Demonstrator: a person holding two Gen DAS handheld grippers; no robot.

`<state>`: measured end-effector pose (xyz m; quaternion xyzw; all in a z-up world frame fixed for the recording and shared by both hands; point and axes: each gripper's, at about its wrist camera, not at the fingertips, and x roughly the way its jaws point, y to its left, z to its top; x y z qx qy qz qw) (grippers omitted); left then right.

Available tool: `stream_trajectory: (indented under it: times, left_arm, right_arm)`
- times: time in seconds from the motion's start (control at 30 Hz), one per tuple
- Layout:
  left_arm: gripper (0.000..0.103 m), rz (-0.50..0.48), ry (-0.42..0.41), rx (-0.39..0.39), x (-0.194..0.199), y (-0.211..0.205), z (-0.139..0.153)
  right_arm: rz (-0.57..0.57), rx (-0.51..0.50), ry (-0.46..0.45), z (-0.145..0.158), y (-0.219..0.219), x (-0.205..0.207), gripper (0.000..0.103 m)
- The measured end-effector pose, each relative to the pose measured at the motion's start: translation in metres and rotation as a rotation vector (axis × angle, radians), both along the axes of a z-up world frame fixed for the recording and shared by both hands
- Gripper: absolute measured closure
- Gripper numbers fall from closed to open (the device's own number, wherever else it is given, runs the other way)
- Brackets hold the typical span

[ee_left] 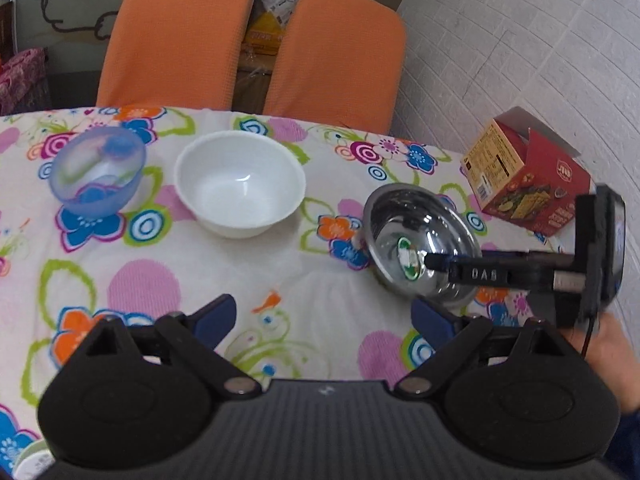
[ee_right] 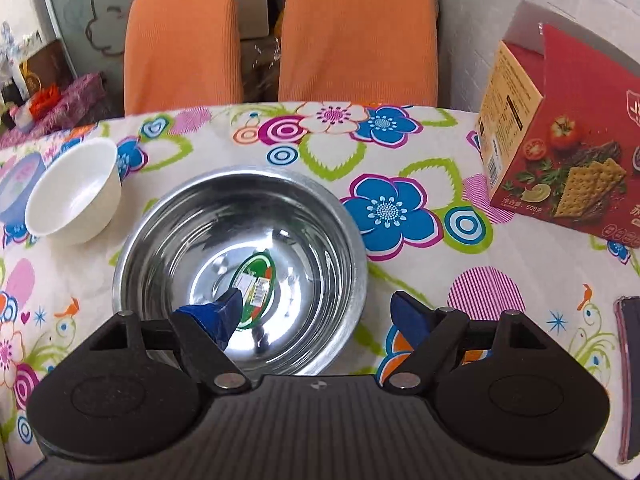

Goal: Organize plates and bowls
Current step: 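Lift the steel bowl with both grippers and carry it toward the plate stack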

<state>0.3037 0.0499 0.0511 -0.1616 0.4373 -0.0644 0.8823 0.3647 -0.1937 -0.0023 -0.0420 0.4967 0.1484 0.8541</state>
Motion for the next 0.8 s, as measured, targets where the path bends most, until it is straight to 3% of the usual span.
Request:
stream_trajectory:
  times: [0.2,0.4,0.43,0.5,0.57,0.63,0.8]
  left_arm:
    - [0.010,0.049,0.083,-0.019,0.075,-0.043,-0.025]
    - [0.014,0.063,0.133,0.045,0.107,-0.072,-0.049]
    - [0.018,0.057,0.139,0.055,0.110,-0.075,-0.051]
    - [0.057,0.035,0.157,0.063,0.112,-0.081,-0.057]
    - [0.075,0.026,0.147,0.140,0.112,-0.088,-0.056]
    - [0.081,-0.004,0.156,0.116,0.108,-0.088,-0.055]
    - [0.082,-0.027,0.170,0.099,0.076,-0.081,-0.048]
  right_arm:
    - [0.011,0.048,-0.034,-0.009,-0.010,0.000,0.035]
    - [0.078,0.056,-0.040,-0.019,-0.005,0.004,0.035]
    - [0.083,0.051,-0.040,-0.021,-0.004,0.005,0.034]
    - [0.111,0.037,-0.067,-0.024,0.000,0.002,0.035]
    - [0.156,0.045,-0.079,-0.023,0.006,-0.004,0.038]
    - [0.188,0.081,-0.073,-0.020,0.011,-0.014,0.038]
    - [0.209,0.081,-0.142,0.008,0.016,-0.049,0.039]
